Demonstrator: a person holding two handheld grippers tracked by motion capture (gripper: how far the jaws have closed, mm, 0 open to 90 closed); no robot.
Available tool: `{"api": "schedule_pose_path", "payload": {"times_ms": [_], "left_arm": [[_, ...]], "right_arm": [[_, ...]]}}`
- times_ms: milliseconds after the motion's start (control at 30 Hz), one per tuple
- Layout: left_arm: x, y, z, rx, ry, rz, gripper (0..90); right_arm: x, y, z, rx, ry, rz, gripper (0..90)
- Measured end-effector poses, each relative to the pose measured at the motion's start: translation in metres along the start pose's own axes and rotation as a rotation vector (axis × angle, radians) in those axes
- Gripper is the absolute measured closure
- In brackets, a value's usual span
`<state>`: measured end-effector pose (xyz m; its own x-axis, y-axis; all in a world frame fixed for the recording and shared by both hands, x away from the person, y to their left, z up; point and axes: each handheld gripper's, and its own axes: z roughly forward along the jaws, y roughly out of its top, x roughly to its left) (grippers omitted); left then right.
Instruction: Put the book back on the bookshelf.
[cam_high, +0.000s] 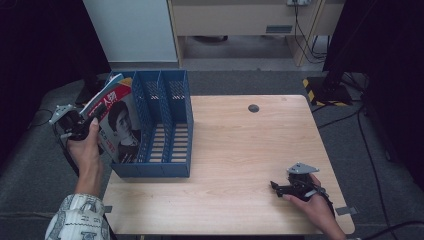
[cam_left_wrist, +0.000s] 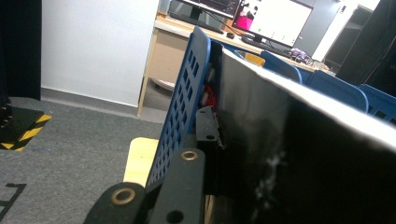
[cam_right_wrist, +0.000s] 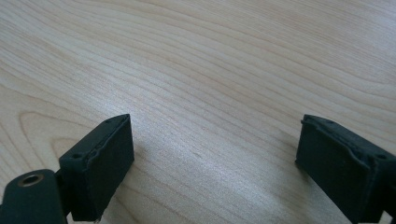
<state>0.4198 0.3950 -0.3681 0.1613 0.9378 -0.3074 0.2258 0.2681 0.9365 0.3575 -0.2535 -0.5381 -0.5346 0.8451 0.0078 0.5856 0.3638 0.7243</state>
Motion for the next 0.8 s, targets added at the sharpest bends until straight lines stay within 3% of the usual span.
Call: {"api": "schedule_pose_path", "payload": {"times_ms": [800], "left_arm": [[0.0032,-0.0077,0.0014,0.014,0.011,-0.005,84.2]], "right_arm": [[0.0002,-0.0001,-0.0001,0.001,0.0,0.001,11.3]]}}
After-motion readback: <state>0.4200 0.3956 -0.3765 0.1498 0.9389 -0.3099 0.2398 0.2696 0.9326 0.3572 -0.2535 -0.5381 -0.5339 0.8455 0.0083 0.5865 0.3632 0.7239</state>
